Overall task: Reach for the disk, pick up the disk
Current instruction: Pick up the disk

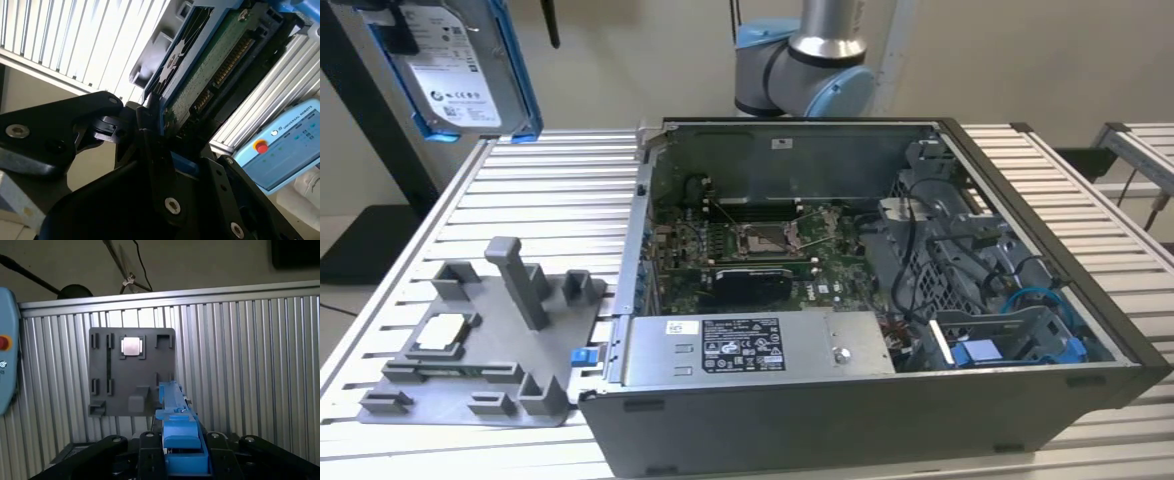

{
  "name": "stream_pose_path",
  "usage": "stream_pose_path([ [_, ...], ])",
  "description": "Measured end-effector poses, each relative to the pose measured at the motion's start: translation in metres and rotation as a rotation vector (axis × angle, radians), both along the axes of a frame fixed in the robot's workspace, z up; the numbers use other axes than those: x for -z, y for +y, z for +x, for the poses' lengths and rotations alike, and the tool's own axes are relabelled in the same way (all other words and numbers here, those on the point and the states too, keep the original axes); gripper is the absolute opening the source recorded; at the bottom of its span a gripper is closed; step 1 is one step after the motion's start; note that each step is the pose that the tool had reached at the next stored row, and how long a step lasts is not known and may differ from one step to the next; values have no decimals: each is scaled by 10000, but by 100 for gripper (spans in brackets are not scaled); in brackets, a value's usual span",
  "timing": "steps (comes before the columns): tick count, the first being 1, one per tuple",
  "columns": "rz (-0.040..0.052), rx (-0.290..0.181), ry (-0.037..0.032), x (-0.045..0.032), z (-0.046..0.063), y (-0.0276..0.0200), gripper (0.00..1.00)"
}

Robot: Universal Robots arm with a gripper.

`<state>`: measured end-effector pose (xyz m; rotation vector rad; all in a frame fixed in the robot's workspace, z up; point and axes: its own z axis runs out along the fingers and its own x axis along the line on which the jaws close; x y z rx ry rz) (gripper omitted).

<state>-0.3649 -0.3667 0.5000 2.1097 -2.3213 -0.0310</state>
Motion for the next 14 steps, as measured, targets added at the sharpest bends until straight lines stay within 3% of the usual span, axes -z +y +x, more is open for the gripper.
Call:
stream_pose_path([
  [14,0,0,2,0,289,0,0],
])
